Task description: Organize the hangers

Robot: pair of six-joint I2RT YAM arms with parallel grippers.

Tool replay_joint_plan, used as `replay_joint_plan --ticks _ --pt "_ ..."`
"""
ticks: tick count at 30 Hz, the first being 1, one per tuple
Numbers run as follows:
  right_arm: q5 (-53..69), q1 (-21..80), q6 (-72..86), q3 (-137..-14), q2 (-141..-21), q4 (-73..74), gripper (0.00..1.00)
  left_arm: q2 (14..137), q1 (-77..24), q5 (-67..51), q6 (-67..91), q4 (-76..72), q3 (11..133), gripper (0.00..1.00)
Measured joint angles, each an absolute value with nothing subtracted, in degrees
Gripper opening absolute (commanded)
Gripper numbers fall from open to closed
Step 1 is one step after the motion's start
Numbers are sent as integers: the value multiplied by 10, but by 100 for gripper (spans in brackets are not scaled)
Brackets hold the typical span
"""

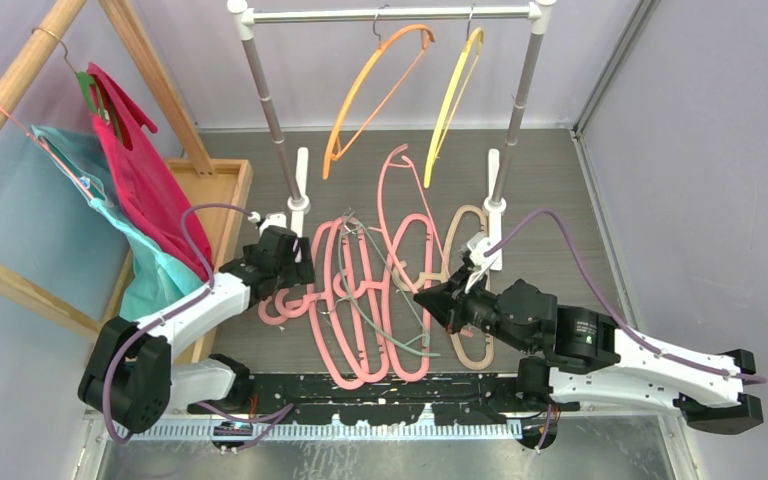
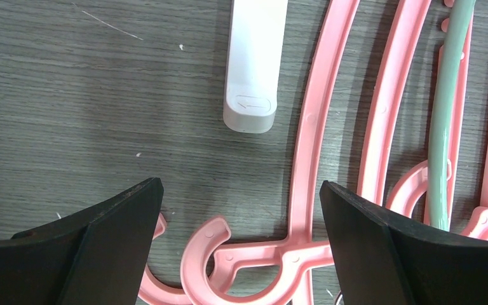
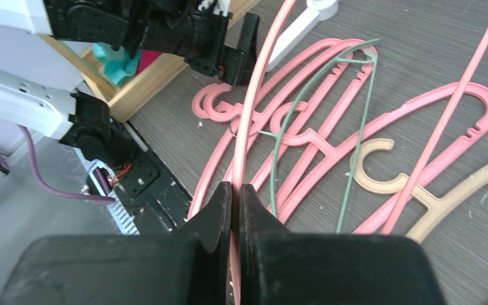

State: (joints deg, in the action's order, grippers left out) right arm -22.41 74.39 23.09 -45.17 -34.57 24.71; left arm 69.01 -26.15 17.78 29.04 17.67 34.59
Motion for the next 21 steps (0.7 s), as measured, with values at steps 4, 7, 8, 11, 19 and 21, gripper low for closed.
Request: replay_joint_plan --ticks 4,7,8,11,19,21 --pt "-209 744 232 -453 -352 207 1 685 -262 178 289 180 346 98" --pt "-206 744 238 -453 -349 177 1 676 -262 178 289 180 346 98" --pt "-207 744 240 -452 -344 163 1 673 -262 178 289 181 346 98" --pt "-215 744 244 -442 -320 109 1 668 -262 178 289 181 346 98" --pt "-258 744 243 -427 -306 -24 1 657 -262 178 289 185 346 98" --pt "-265 744 243 -427 -324 -57 1 651 -262 178 289 185 346 98"
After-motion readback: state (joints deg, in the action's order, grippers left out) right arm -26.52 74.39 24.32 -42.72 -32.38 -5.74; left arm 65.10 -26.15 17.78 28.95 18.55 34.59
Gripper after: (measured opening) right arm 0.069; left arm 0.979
